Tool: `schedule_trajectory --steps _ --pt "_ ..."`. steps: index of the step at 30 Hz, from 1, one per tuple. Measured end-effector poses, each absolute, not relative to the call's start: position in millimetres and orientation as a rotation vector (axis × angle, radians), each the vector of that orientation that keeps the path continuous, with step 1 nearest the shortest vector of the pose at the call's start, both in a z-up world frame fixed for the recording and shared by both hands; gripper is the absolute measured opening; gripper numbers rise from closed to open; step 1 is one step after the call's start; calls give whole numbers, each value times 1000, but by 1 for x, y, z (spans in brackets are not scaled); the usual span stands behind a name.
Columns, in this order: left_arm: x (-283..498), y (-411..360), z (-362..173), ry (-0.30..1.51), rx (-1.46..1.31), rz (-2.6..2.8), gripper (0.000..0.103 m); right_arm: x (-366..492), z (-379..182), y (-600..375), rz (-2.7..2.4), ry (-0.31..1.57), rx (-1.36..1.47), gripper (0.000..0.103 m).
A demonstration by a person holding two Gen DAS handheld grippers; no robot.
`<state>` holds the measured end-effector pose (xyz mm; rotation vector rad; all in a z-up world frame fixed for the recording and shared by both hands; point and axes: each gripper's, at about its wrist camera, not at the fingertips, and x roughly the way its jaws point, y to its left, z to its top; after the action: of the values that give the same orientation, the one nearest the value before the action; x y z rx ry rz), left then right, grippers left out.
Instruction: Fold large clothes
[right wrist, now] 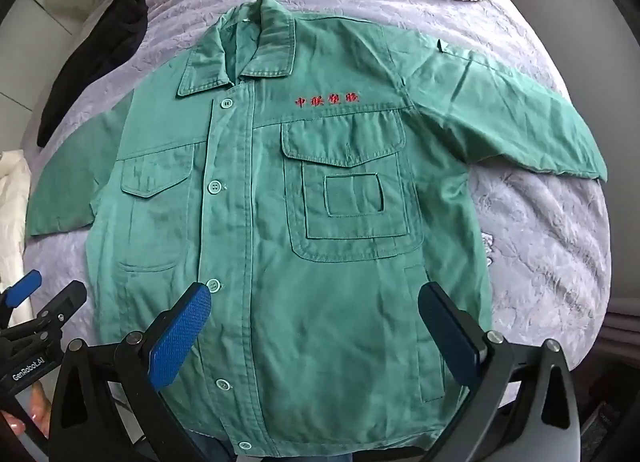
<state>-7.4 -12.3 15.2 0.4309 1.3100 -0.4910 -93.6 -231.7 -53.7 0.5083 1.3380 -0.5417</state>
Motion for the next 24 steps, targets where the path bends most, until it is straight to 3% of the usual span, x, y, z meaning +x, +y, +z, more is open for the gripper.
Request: schedule_trajectory --steps 24 --pt "-15 -12 16 1308 444 -498 103 -92 -51 -229 -552 1345 486 103"
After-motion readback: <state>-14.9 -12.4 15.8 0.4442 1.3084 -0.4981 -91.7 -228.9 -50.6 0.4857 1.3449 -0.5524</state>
